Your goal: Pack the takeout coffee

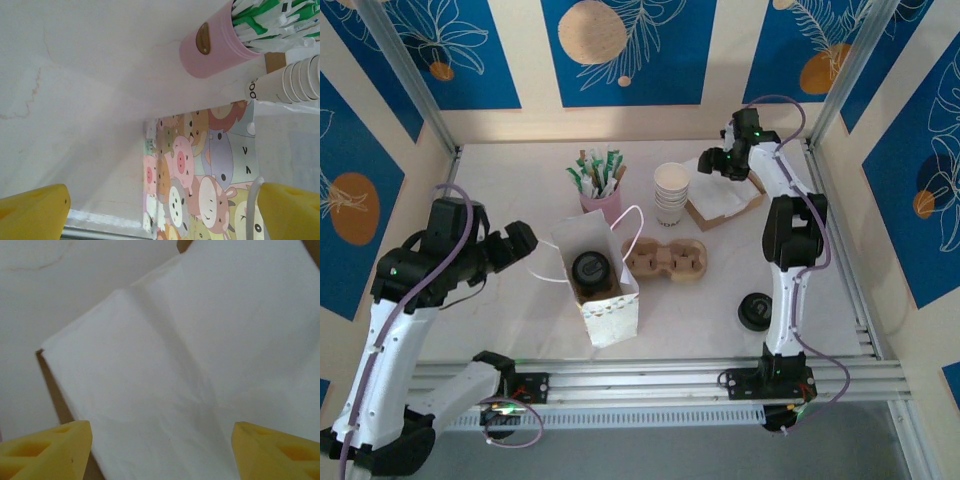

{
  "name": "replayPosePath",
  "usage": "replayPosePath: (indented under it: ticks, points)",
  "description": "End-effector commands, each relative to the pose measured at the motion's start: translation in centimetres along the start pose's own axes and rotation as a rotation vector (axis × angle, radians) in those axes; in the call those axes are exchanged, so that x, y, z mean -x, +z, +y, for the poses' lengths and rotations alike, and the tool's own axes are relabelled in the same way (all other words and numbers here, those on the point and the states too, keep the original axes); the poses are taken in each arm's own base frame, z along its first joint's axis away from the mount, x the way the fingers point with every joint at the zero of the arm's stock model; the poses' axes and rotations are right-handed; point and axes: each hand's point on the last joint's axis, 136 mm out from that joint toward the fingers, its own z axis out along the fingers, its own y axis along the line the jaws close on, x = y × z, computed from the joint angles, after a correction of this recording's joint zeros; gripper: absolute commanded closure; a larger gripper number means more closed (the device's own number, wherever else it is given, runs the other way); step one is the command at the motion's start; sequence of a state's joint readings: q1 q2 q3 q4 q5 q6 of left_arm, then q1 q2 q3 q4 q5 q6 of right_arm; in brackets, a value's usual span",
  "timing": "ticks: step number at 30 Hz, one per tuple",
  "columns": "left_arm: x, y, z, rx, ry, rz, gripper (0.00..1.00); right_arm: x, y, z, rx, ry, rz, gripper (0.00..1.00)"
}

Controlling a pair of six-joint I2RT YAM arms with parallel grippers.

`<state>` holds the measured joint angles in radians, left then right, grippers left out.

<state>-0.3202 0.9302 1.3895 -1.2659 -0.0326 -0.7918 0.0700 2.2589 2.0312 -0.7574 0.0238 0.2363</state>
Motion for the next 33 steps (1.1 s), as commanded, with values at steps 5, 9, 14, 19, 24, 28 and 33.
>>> replayPosePath:
  ticks: [5,9,14,19,24,28,33]
  points:
    - [-1.3,0.7,0.1,0.0,-0.057,0.064,0.05,-0.2,2.0,-1.1,-0.065,-0.035,0.034,0.29]
    - [-1.4,0.5,-0.2,-0.028,-0.079,0.06,0.07,-0.8,3.0,-1.8,-0.081,-0.024,0.058,0.32]
    - [-1.0,0.2,-0.7,-0.044,-0.086,0.049,0.08,-1.4,3.5,-1.6,-0.074,-0.016,0.075,0.39]
    - [-0.9,0.1,-0.8,-0.05,-0.092,0.049,0.08,-1.9,4.1,-1.3,-0.078,-0.024,0.09,0.44]
    - [-1.0,0.0,-0.7,-0.049,-0.095,0.044,0.09,-2.8,4.6,-1.1,-0.083,-0.039,0.116,0.38]
    - [-0.9,-0.1,-0.8,-0.055,-0.095,0.042,0.09,-3.6,4.9,-1.1,-0.096,-0.049,0.136,0.36]
    - [-1.0,0.0,-0.8,-0.056,-0.097,0.044,0.09,-4.3,5.0,-1.4,-0.115,-0.064,0.153,0.42]
